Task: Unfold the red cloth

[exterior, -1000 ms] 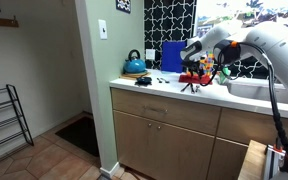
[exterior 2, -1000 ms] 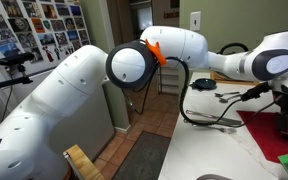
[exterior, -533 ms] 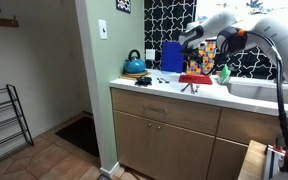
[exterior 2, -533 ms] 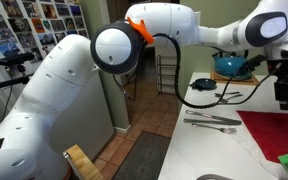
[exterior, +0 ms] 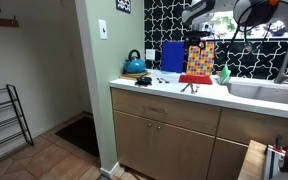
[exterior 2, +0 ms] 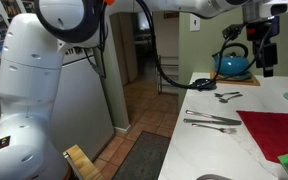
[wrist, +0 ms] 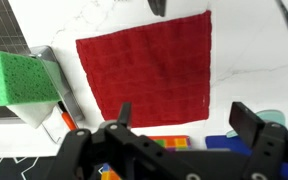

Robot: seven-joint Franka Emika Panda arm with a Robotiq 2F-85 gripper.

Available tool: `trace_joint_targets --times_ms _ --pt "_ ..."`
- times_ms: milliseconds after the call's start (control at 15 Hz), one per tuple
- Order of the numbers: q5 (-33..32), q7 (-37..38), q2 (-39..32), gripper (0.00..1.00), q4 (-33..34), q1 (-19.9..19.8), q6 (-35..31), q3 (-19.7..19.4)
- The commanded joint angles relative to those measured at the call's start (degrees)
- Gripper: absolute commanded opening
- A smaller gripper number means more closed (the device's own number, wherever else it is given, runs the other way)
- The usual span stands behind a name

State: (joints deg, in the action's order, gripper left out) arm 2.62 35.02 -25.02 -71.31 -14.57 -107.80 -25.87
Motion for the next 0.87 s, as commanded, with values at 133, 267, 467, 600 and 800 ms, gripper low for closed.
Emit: trace_joint_targets --times_ms 133,267,467,600,800 --pt "-2.61 -14.69 18.02 1.0 -18.81 4.27 -0.84 1.48" --pt "-2.79 -20.05 23.08 1.0 -24.07 4.95 -0.89 1.91" --pt "-2.82 -29.28 30.12 1.0 -31.83 1.93 -0.54 5.09" --pt "-1.56 -28.14 25.85 1.0 -26.52 0.85 0.3 5.67" --pt "-1.52 -28.88 27.0 1.0 -27.3 0.14 0.26 6.18"
